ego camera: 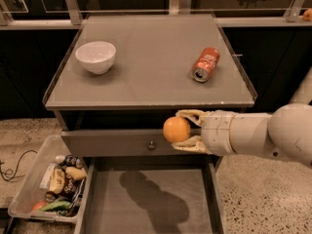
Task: Pick orange from middle drawer and place on counter
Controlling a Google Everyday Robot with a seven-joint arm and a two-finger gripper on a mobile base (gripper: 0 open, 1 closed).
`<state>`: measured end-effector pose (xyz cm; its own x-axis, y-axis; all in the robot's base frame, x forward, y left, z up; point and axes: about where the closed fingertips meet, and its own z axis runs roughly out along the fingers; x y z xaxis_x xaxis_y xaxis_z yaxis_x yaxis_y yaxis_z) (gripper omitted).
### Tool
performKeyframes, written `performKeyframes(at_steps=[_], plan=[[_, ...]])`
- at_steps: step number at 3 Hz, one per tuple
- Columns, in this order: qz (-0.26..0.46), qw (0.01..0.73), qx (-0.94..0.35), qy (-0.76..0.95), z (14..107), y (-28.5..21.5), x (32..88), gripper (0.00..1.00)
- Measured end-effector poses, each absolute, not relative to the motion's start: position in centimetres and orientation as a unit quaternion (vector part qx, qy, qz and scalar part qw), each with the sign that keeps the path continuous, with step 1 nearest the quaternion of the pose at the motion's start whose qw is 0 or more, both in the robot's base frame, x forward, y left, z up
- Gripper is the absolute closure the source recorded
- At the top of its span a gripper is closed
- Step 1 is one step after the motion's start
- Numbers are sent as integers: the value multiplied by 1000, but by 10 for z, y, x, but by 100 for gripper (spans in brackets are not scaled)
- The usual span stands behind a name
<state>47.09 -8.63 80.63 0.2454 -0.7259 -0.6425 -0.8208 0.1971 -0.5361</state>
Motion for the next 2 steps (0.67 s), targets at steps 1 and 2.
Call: performKeyframes(at_steps=[1, 2], plan=[[41, 470, -644, 602, 823, -80, 487, 100], [43, 475, -673, 565, 856, -60, 518, 100]])
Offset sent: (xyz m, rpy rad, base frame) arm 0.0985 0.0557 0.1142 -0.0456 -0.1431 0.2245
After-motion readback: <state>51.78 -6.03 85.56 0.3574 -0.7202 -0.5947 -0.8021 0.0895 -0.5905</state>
